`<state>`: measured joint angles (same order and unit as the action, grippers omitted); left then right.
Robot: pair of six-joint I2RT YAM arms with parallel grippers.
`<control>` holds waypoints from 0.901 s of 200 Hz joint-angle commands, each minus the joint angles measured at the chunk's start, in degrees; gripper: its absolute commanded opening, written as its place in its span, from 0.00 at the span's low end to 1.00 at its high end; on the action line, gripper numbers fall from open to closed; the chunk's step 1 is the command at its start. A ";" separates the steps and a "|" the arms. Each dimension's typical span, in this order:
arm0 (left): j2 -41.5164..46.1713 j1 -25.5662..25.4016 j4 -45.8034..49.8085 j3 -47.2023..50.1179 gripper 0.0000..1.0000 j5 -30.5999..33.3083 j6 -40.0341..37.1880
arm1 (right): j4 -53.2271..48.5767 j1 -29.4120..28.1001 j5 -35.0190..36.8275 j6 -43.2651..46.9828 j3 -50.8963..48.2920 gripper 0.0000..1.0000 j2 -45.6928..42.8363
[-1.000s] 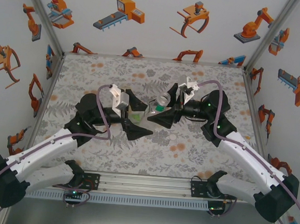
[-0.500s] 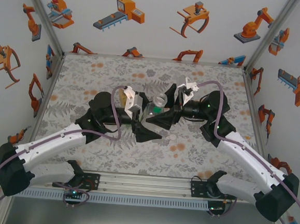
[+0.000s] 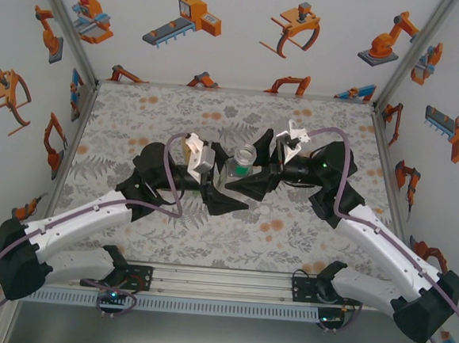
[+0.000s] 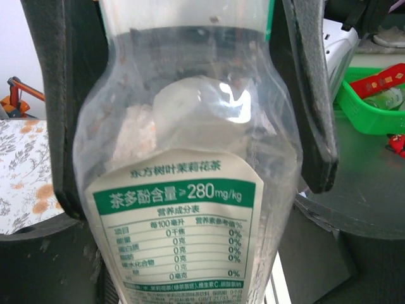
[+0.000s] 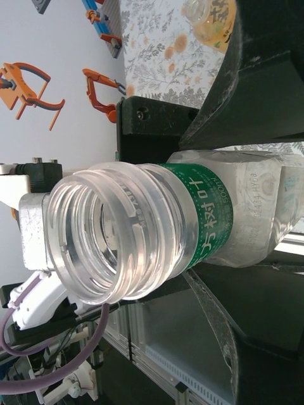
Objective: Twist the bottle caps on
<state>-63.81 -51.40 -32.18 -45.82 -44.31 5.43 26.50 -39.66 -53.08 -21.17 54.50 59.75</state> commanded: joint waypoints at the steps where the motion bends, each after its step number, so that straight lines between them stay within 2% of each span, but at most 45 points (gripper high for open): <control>1: 1.40 -0.36 -3.82 0.89 0.72 -0.29 -1.12 | 3.11 -0.81 0.27 -0.59 2.69 0.17 -1.37; 123: 2.03 -0.37 -6.93 1.75 0.54 -0.44 -0.28 | 3.91 -1.82 1.49 -0.37 2.70 0.15 -2.00; 162: 2.45 -0.37 -6.46 1.94 0.50 -0.44 -0.79 | 1.12 -1.96 3.10 1.87 2.74 0.15 -2.69; 180: 2.74 -0.30 -5.82 1.86 0.49 -0.47 -1.18 | 0.09 -2.00 4.56 2.44 2.67 0.27 -3.15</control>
<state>-62.76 -51.40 -37.08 -44.49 -43.72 5.43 26.68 -41.36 -50.94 -20.40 55.16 58.57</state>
